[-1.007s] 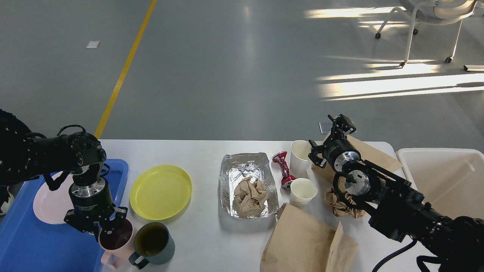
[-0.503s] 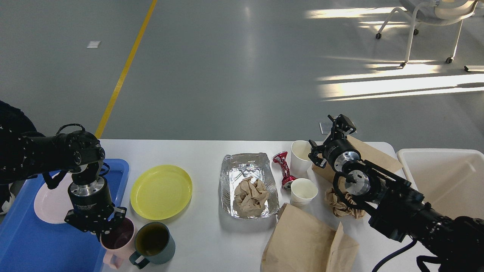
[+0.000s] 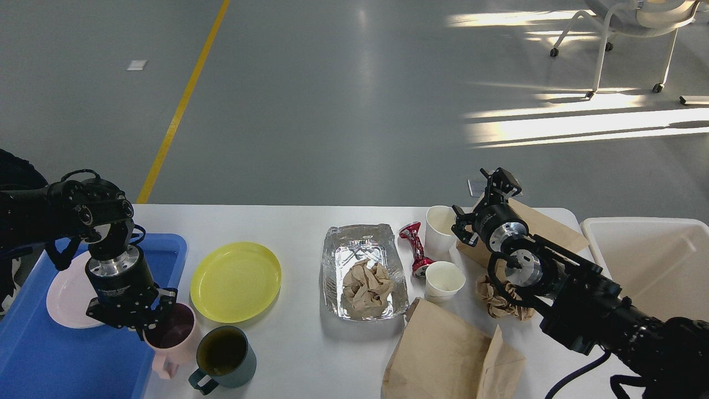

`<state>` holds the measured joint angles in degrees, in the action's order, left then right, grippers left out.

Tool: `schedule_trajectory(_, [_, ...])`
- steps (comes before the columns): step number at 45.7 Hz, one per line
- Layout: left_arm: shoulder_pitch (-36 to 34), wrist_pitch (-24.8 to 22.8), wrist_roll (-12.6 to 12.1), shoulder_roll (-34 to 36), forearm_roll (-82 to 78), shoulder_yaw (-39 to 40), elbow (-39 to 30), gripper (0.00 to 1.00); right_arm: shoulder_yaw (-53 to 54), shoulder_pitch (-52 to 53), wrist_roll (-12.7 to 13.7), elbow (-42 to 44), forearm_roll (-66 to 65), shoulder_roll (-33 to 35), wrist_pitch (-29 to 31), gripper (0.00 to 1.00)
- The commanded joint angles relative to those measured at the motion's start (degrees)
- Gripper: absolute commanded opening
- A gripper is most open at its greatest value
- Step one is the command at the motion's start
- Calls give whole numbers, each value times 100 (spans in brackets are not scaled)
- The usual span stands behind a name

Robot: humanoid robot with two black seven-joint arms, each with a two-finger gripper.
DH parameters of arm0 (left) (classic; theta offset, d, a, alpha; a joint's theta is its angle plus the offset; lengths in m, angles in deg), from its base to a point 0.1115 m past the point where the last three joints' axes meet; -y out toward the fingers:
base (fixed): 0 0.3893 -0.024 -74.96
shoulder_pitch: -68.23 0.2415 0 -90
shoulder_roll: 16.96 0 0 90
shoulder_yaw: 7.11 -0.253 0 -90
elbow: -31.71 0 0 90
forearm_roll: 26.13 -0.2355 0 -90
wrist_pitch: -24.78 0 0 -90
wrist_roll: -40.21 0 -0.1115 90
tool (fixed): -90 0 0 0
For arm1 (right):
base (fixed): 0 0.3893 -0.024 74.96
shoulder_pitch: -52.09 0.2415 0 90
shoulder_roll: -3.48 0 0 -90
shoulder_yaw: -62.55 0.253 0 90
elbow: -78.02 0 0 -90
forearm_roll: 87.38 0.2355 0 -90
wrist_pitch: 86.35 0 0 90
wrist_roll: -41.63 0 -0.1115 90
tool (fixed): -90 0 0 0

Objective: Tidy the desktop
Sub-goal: 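Lower the left gripper onto the pink mug and grasp it, then carry the pink mug onto the blue tray and release it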

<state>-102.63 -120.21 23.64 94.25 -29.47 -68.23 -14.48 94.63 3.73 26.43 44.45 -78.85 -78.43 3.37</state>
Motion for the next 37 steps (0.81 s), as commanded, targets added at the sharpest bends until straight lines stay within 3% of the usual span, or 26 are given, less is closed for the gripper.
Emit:
schedule_trajectory(1, [-9,-1,-232,120,0,213,-135,0,0,1,0,0,0,0,2,100])
schedule_trajectory(20, [-184,-1,-302,348,9,504,-303,0,0,1,0,0,0,0,2,100])
schedule_trajectory(37, [-606,-1,-311,1341,0,566,-505,0,0,1,0,0,0,0,2,100])
